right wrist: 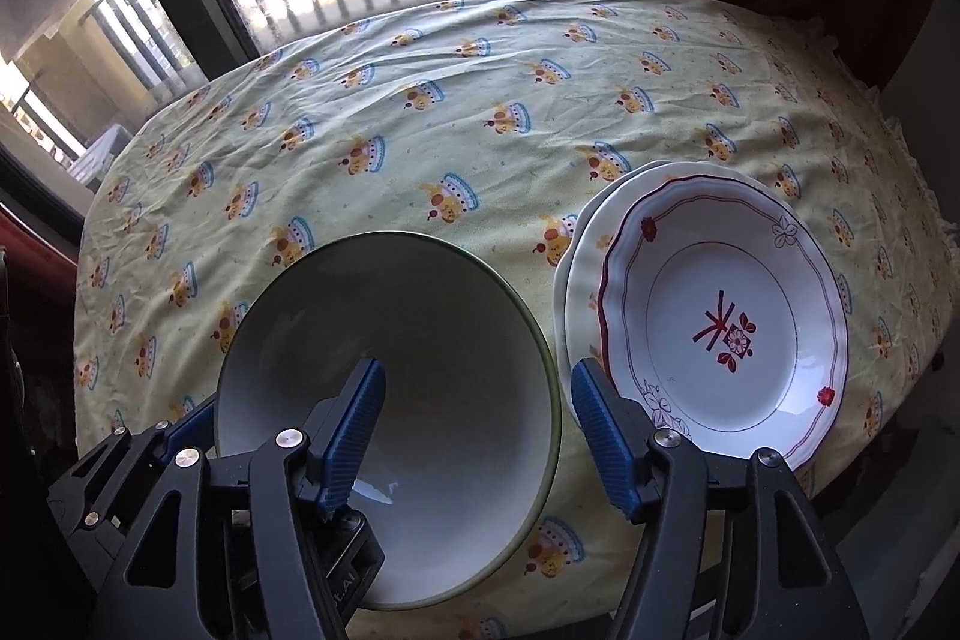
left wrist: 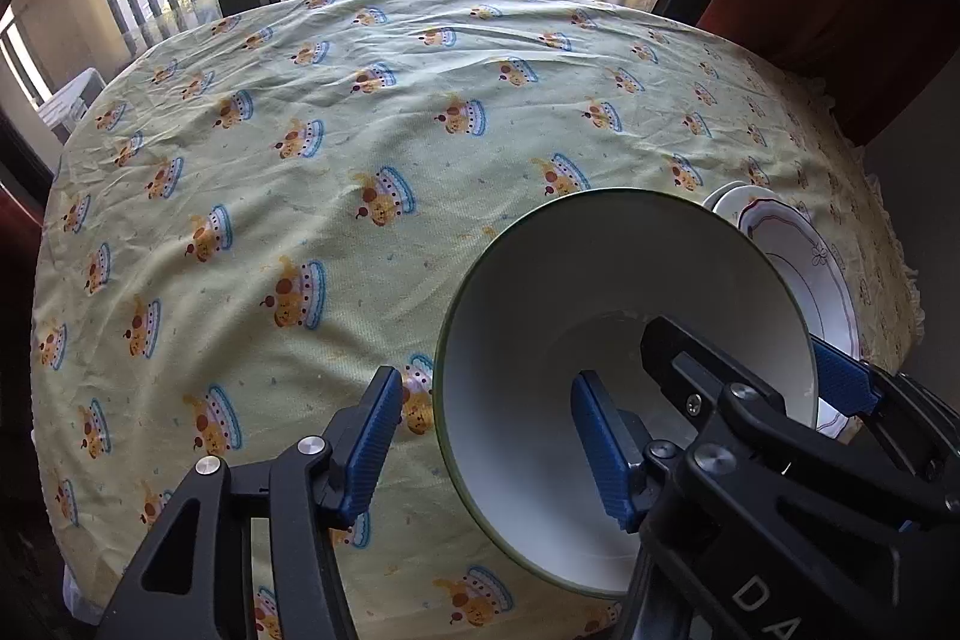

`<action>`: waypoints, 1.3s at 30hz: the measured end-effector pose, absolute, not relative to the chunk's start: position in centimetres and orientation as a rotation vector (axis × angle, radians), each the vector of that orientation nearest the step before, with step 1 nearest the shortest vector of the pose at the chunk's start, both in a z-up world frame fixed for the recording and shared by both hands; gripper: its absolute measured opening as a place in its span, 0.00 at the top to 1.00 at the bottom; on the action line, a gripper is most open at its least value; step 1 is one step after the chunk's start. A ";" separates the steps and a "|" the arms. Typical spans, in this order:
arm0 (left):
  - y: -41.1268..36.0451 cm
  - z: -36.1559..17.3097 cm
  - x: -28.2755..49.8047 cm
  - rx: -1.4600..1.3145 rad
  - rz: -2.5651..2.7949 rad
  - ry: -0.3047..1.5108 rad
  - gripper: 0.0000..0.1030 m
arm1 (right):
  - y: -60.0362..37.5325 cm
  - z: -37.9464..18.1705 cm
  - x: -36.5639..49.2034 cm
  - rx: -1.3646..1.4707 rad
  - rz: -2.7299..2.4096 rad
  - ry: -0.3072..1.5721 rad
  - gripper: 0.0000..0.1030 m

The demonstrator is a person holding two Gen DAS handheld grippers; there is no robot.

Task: Organize plates and bowls
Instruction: 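Lower the bowl into the other green-rimmed bowls and open both tools, then close both tools on the rim of the nested bowl stack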

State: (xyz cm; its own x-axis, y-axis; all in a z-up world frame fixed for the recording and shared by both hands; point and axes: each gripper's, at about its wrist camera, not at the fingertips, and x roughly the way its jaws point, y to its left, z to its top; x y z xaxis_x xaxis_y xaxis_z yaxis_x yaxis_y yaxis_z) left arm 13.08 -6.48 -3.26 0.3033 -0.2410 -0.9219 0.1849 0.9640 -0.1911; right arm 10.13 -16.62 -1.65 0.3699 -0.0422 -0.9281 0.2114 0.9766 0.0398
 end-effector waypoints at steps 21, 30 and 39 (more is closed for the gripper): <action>-6.4 -5.8 13.6 -0.213 -0.254 1.293 0.55 | -19.2 -2.6 10.1 0.209 -0.142 1.223 0.28; -7.2 -5.7 13.7 -0.194 -0.146 1.301 0.51 | -21.2 -4.3 11.7 0.255 -0.019 1.237 0.28; -7.7 -5.4 13.4 -0.192 -0.020 1.321 0.51 | -21.5 -4.6 12.6 0.294 0.158 1.271 0.49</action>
